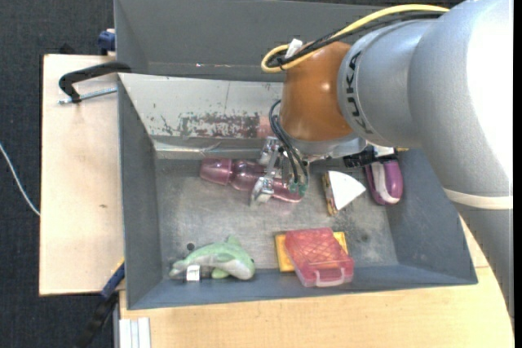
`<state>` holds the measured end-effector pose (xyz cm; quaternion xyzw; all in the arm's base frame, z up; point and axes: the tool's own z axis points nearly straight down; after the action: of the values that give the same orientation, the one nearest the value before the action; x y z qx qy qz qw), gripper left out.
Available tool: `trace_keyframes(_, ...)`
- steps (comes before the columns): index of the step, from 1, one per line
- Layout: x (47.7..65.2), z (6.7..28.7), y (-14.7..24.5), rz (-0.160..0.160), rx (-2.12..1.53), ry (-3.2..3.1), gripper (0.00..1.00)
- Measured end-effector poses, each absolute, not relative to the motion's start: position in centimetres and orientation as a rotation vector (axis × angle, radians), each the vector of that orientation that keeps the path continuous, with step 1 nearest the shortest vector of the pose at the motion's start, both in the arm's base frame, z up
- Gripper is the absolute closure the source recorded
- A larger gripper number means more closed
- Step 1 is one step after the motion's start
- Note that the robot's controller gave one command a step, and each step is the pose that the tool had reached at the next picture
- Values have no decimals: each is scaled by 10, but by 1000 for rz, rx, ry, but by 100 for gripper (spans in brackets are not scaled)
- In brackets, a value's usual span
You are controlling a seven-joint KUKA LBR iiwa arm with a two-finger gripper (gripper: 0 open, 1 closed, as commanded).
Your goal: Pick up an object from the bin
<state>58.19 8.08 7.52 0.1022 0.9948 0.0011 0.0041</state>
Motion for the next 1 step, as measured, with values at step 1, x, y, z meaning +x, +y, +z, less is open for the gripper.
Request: trace_keyframes(1,592,173,91,3,339,3119,100)
